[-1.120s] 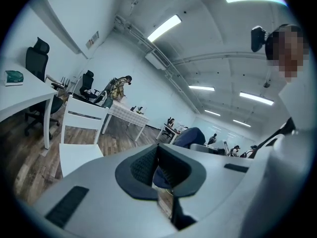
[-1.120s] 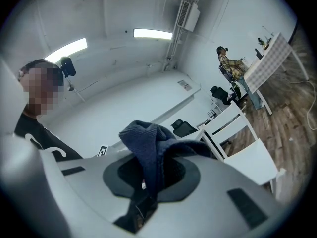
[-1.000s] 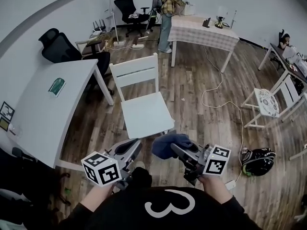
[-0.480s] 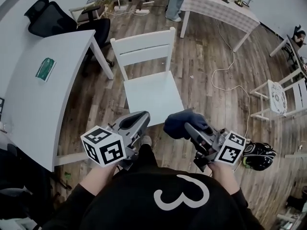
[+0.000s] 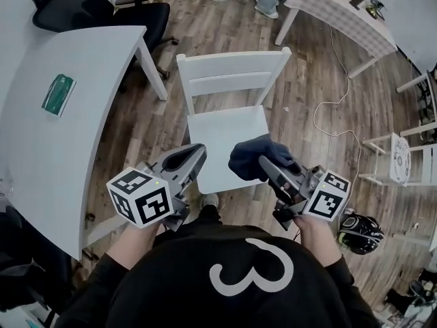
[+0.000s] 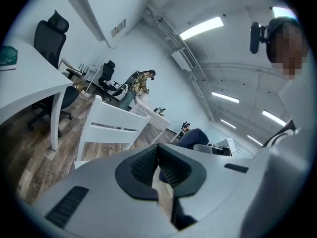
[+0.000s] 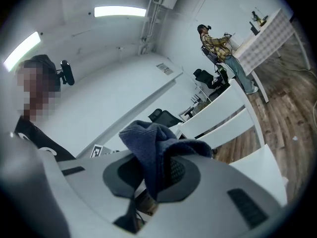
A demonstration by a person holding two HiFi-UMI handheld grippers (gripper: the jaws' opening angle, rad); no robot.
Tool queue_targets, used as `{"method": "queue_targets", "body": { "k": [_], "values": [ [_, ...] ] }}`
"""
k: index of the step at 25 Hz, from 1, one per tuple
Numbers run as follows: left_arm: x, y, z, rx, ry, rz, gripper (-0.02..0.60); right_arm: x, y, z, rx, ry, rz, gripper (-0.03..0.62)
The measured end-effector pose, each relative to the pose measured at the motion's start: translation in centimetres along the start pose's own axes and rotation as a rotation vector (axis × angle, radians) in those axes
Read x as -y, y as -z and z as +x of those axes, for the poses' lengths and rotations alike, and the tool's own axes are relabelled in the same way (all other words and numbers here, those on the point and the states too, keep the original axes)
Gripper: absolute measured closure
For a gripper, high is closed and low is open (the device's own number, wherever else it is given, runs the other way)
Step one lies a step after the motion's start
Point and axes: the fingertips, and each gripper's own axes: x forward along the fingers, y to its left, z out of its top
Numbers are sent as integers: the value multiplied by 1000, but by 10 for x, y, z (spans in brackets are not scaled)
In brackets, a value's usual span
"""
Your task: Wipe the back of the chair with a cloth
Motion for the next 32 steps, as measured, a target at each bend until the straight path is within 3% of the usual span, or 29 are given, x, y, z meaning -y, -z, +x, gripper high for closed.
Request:
{"method": "queue_targets", "body": {
  "k": [6, 13, 19, 23, 28, 32],
  "values": [
    [-31, -17, 17, 14, -46, -29, 568, 26, -22, 39, -20, 0, -14, 545],
    [-57, -38, 30, 64, -150, -41, 568, 61, -34, 79, -95, -34, -42, 545],
    [-69, -48, 34, 100, -200, -75, 568, 78, -56, 121, -135, -58, -110, 545],
    [-89, -53, 24, 118, -243, -101, 568, 94, -57, 157, -158, -17, -145, 545],
    [-85, -43, 19, 137, -298, -126, 568, 99, -50, 169, -186, -36, -170, 545],
    [-108, -45, -2, 160, -340, -161, 568, 107, -40, 209, -234, -20, -210, 545]
  ]
}}
